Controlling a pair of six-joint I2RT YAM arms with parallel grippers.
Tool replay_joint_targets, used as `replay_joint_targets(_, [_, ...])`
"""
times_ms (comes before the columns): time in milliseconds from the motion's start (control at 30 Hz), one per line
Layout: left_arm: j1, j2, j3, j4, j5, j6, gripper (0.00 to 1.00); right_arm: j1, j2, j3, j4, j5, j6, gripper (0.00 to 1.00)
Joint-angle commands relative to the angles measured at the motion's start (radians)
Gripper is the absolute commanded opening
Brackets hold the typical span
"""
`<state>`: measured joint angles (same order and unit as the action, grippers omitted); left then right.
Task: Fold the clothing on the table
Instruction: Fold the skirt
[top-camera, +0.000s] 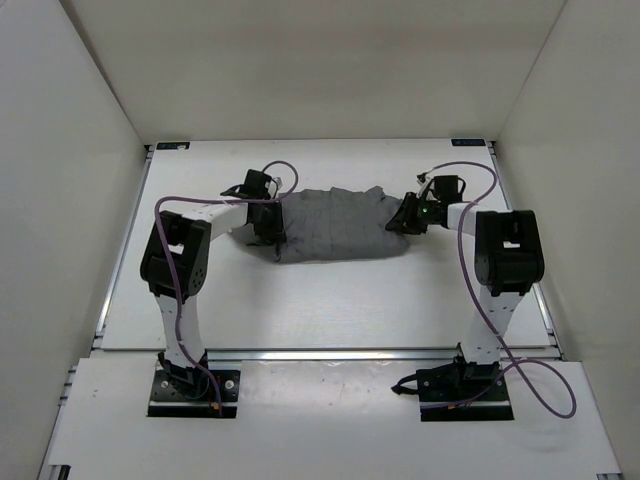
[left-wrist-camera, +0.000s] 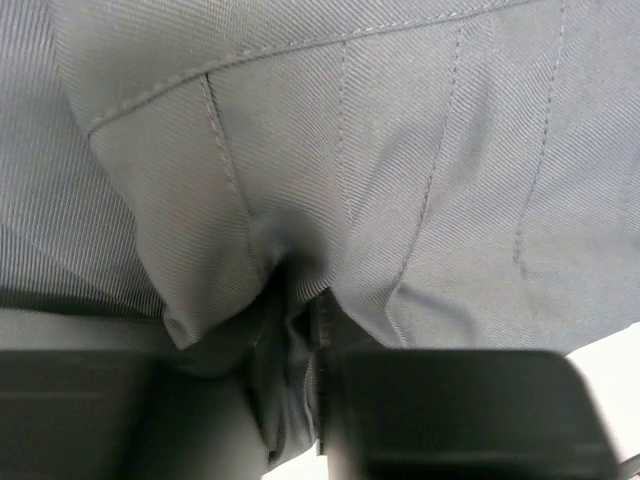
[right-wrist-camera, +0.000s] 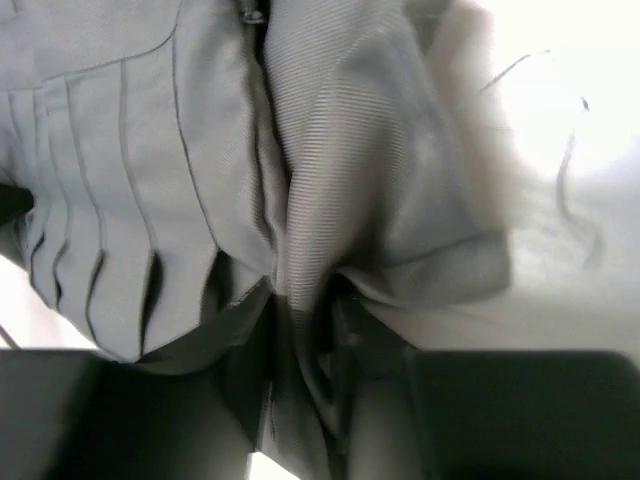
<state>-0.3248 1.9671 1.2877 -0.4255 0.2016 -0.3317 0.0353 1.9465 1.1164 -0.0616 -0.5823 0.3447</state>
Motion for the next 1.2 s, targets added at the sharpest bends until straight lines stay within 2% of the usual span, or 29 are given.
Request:
replay_joint_targets(0, [-0.016,0.039,0.015,-0.030,-0.010,-0.001,0.22,0.028,0.068,0.068,-0.131,0.056,-0.072,0.22])
replay_joint_targets(33, [-0.020,0.048,0.021,-0.026,0.004,-0.009,0.17,0.031,0.071,0.075,-0.153,0.046,-0.069,0.17])
replay_joint_targets(100, [-0.026,0.068,0.028,-0.016,0.013,-0.018,0.13,0.029,0.074,0.098,-0.168,0.041,-0.065,0.09])
replay_joint_targets(200, [-0.037,0.105,0.051,-0.025,0.045,-0.042,0.07,0.018,0.020,0.100,-0.182,0.056,-0.075,0.02])
replay_joint_targets(333, [-0.089,0.128,0.042,0.020,0.082,-0.081,0.03,0.005,-0.084,0.186,-0.271,0.070,-0.147,0.02])
replay_joint_targets(433, [-0.132,0.131,0.019,0.080,0.119,-0.122,0.00,0.041,-0.129,0.270,-0.328,0.081,-0.194,0.02])
replay_joint_targets(567, [-0.187,0.162,0.042,0.139,0.206,-0.167,0.00,0.147,-0.164,0.341,-0.371,0.125,-0.184,0.02])
replay_joint_targets(733, [-0.229,0.196,0.073,0.209,0.242,-0.205,0.00,0.288,-0.133,0.425,-0.399,0.154,-0.155,0.02])
replay_joint_targets(867, [-0.218,0.248,0.097,0.261,0.306,-0.262,0.00,0.364,-0.126,0.402,-0.365,0.128,-0.104,0.01])
replay_joint_targets(967, [-0.189,0.265,0.093,0.297,0.337,-0.289,0.00,0.400,-0.145,0.324,-0.286,0.088,-0.034,0.01])
replay_joint_targets(1100, [-0.163,0.254,0.012,0.399,0.398,-0.343,0.00,0.429,-0.156,0.226,-0.121,0.039,0.062,0.01])
replay_joint_targets(1167, [-0.149,0.240,-0.042,0.466,0.427,-0.381,0.00,0.442,-0.137,0.211,-0.090,0.029,0.091,0.00])
